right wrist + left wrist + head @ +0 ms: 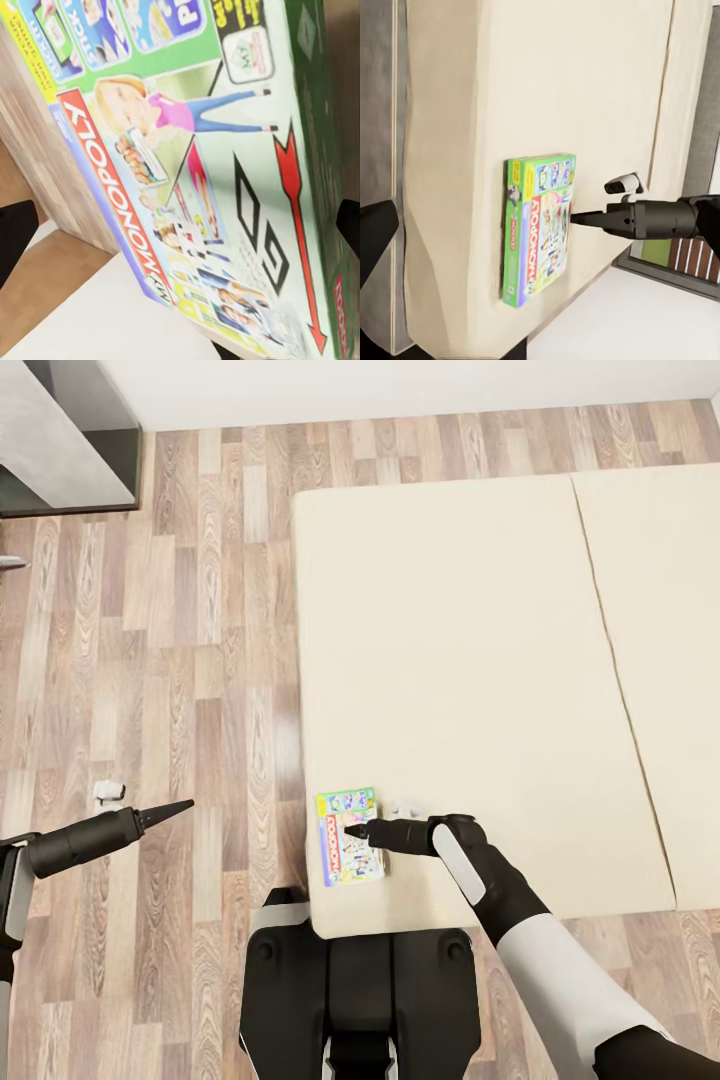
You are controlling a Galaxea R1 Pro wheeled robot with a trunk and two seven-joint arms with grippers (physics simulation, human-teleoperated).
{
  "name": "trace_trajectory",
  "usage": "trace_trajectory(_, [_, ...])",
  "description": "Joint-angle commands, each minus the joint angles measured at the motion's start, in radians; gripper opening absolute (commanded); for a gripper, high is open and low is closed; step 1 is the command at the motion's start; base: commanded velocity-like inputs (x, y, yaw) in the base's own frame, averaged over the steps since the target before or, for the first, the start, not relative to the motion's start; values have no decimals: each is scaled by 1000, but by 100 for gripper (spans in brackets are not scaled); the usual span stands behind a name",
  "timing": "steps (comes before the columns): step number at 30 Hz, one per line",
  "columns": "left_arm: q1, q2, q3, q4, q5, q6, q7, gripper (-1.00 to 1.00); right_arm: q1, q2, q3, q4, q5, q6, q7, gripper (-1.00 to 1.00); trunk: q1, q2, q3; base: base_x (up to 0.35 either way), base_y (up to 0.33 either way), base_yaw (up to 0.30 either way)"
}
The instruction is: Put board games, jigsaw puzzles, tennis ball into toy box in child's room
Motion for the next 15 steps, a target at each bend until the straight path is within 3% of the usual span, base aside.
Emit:
trace_trajectory(1, [0, 0, 0, 1, 1, 10, -2, 100, 0, 0, -1, 1, 5, 4, 4, 100, 1, -2, -1, -8, 63, 0])
trace_trajectory(15, [0, 0, -1, 4, 1, 11, -1, 100, -1, -1, -1, 3, 5, 4, 4, 100, 1, -2, -1, -1, 35, 0])
